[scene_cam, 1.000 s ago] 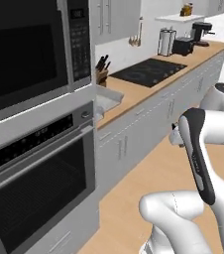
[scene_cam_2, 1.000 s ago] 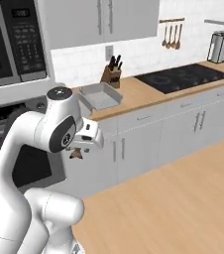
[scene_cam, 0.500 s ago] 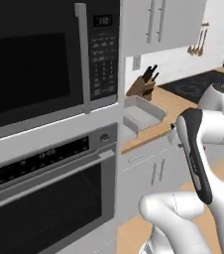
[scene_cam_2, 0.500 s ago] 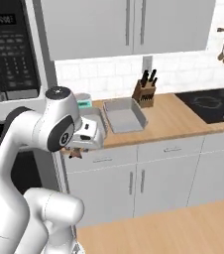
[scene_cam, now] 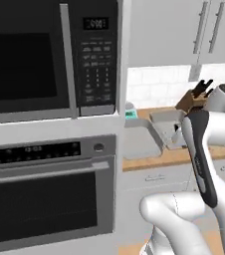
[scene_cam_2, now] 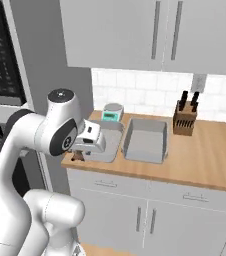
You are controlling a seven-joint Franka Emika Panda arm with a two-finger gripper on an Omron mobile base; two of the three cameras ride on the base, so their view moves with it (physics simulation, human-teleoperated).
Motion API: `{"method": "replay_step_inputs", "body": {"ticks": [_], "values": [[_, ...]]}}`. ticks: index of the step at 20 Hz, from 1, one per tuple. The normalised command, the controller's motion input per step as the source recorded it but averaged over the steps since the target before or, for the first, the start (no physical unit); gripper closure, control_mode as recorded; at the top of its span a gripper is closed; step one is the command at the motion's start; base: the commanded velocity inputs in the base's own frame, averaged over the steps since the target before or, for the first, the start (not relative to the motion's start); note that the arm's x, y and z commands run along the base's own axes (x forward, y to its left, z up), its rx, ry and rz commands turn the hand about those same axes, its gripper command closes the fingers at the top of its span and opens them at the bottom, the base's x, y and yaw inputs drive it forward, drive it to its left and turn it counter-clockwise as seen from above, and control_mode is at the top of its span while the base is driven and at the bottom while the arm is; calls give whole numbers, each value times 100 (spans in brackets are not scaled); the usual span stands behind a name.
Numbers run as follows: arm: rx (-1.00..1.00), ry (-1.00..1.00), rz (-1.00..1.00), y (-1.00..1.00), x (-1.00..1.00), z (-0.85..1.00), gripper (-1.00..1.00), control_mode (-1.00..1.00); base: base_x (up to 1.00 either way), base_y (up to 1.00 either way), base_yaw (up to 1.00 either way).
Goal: Place one lime and one fish in each tupperware on the nearby counter, to pack two identical lunches.
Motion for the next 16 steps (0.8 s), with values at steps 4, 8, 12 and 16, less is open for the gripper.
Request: {"method": "replay_step_inputs", "body": {"ticks": [4,8,12,16], "values": [[0,0,0,0,0,0,100,100,71,-50,65],[0,0,0,0,0,0,100,100,9,-34,38],[0,0,0,0,0,0,100,100,0,-14,4],[0,0,0,0,0,0,100,100,0,-53,0]]}}
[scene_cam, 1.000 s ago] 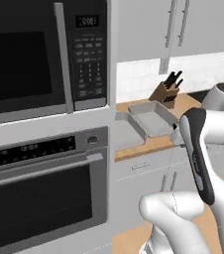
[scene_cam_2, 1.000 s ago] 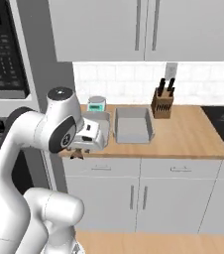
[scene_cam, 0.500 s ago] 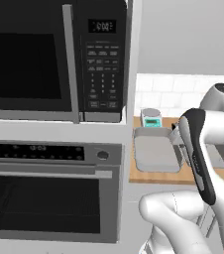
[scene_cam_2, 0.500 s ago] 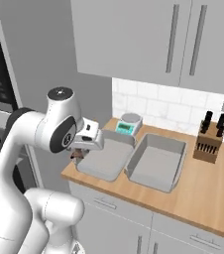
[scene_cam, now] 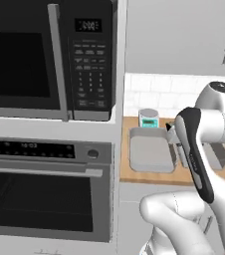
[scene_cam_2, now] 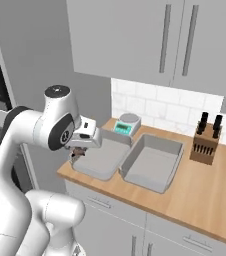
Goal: Place one lime and one fish in each tupperware on the nearby counter, to pack two identical lunches.
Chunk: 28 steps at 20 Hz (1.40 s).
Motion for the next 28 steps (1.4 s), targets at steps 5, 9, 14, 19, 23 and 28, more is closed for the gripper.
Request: {"method": "replay_step_inputs", "body": {"ticks": [5,9,14,19,23,28], "values": [[0,0,0,0,0,0,100,100,0,-52,0],[0,0,0,0,0,0,100,100,5,-4,0],[0,0,0,0,0,0,100,100,20,0,0],[0,0,0,0,0,0,100,100,77,3,0],[3,3,2,18,100,-5,100,-100,0,0,0],[0,3,0,41,94,-21,100,-100,0,0,0]]}}
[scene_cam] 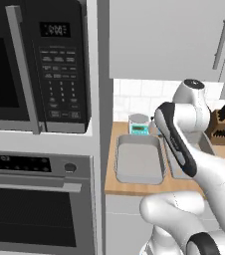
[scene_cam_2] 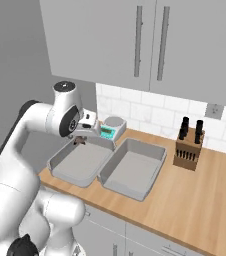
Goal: Place one lime and one fish in each tupperware on the nearby counter, to pack two identical lunches.
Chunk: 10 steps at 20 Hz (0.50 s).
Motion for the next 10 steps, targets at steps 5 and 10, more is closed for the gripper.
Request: {"method": "replay_step_inputs", "body": {"ticks": [5,10], "values": [[-3,5,0,52,99,-76,100,-100,0,0,0],[-6,42,0,28,100,-79,100,-100,0,0,0]]}}
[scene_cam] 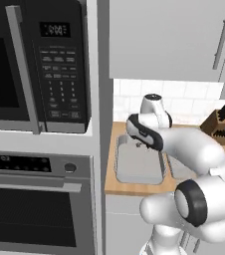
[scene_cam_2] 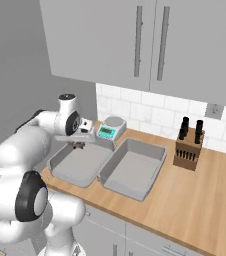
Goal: Place one lime and one fish in each tupperware on the nearby counter, to pack two identical lunches.
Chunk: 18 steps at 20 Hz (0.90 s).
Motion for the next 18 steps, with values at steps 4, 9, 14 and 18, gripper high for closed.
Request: {"method": "replay_step_inputs", "body": {"ticks": [4,9,14,18], "values": [[1,44,6,-1,13,-21,100,-100,0,0,0],[2,36,2,0,0,-17,100,-100,0,0,0],[0,11,3,7,3,-78,100,-100,0,0,0],[0,2,2,8,25,-92,100,-100,0,0,0]]}}
